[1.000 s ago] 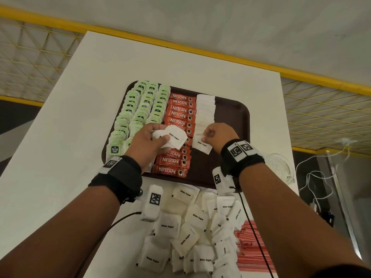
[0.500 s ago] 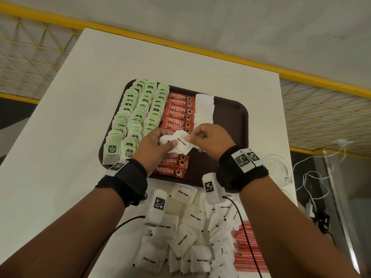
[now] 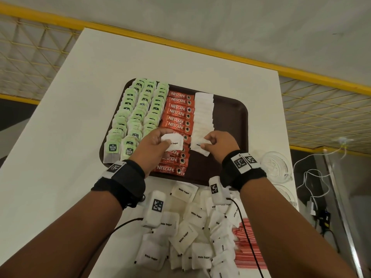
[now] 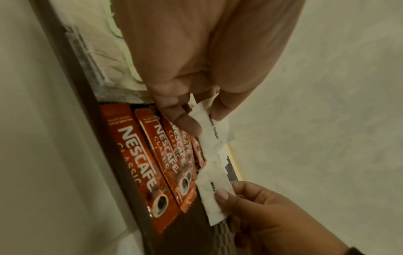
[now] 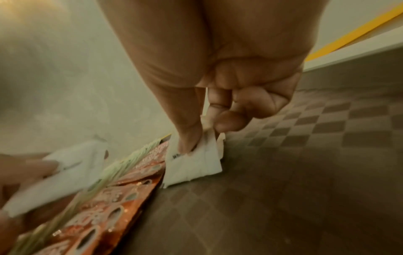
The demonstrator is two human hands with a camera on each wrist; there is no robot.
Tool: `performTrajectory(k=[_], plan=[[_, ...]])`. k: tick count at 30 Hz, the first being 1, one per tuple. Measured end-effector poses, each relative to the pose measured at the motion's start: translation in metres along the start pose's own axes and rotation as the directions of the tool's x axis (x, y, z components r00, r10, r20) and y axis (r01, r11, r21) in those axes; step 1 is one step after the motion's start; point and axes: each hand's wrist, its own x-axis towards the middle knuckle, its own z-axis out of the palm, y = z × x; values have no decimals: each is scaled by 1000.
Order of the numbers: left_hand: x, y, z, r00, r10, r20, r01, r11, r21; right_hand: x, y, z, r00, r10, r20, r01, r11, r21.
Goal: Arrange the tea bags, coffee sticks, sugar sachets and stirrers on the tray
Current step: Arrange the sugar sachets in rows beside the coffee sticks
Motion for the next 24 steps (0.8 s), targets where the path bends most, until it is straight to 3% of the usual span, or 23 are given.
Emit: performTrajectory(k=[11, 13, 18, 24], plan=[[-8, 2, -2, 1000, 29, 13, -28, 999, -21, 3, -11, -4, 988, 70, -139, -76, 996, -40], [-8, 2, -1, 999, 35, 25, -35, 999, -4, -6, -20, -9, 992, 30, -126, -26, 999, 34], [-7, 2, 10, 997, 67, 50, -68, 997, 23, -29, -35, -5, 985, -44, 169, -29, 913, 408], [-10, -1, 17, 994, 91, 66, -98, 988, 119, -31, -2, 11, 985, 158, 76, -174, 836, 520]])
